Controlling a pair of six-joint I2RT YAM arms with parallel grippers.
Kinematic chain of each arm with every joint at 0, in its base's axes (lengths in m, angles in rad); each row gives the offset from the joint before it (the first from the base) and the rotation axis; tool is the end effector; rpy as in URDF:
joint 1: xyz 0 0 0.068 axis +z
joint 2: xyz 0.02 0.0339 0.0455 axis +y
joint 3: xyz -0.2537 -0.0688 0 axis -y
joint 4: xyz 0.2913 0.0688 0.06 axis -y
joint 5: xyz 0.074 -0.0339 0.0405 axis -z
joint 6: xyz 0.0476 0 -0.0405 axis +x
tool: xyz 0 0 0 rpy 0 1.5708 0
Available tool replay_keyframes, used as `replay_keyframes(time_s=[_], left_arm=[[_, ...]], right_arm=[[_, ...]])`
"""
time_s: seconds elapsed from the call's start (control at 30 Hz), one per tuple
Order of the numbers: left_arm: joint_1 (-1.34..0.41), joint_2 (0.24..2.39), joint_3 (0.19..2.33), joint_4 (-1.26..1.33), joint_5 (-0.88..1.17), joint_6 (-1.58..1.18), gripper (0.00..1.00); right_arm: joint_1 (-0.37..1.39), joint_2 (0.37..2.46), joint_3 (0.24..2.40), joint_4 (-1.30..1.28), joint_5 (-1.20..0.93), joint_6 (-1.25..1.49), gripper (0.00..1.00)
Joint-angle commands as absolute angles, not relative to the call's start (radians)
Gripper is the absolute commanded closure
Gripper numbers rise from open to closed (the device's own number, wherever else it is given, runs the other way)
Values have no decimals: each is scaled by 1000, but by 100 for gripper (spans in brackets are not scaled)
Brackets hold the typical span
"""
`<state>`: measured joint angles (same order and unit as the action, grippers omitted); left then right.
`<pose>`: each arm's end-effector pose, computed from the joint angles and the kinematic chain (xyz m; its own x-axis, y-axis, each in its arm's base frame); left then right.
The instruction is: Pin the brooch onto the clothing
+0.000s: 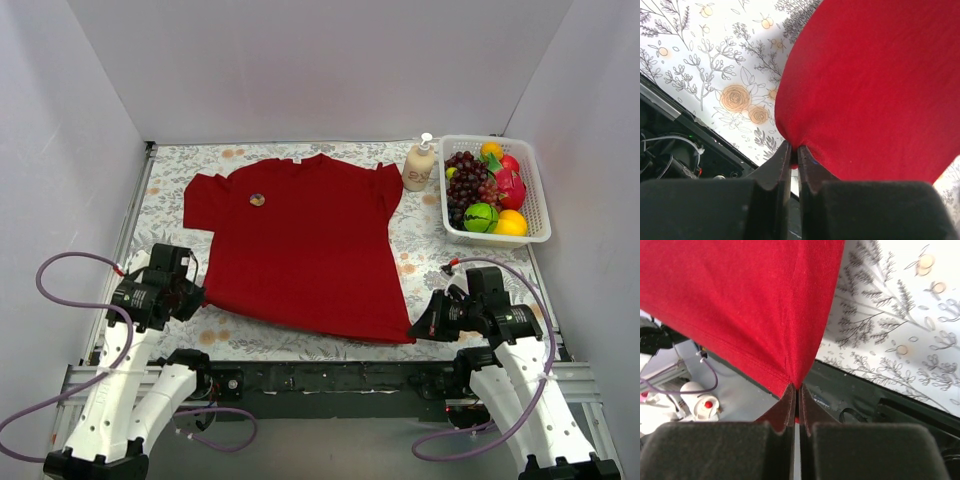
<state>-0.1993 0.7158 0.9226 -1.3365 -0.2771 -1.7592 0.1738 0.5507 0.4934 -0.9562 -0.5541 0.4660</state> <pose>0.1520 -0.0174 0.2902 0.0914 -0.9824 -0.1630 -0.8849 -0.0050 -0.4657 0.1519 0.0521 0.1923 -0.9360 0.2236 -0.2718 -0.0007 0.7712 0.6366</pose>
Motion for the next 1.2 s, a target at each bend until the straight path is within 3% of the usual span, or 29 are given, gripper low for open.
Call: replay_keyframes(time_s=[0.0,0.07,0.1,0.13,0.23,0.33,0.73,0.93,1.17], left_arm=[[-193,664,977,-1381,-252,-1758,85],[-193,640,1009,-1378,-259,-1755,48],[-193,618,1023,-1376,-277,-1752,27],[-193,611,1040,-1376,-291,-1750,2],[-193,601,1089,-1356,-318,-1720,2],[-195,630,1106,-1322,-336,-1689,2],[-195,872,1031,-990,-238,-1474,2],[-195,1098,1023,-914,-164,-1395,2],[-187,1319,1063,-858,-124,-1318,4]], right_arm=[[179,537,497,-1031,-627,395,85],[179,546,518,-1057,-626,355,73],[179,552,532,-1069,-621,324,58],[179,560,544,-1084,-609,313,51],[181,581,601,-1074,-588,282,29],[179,616,655,-1037,-565,270,20],[204,851,727,-692,-506,319,19],[415,1012,779,-563,-398,371,20],[837,1253,966,-500,-194,336,23]])
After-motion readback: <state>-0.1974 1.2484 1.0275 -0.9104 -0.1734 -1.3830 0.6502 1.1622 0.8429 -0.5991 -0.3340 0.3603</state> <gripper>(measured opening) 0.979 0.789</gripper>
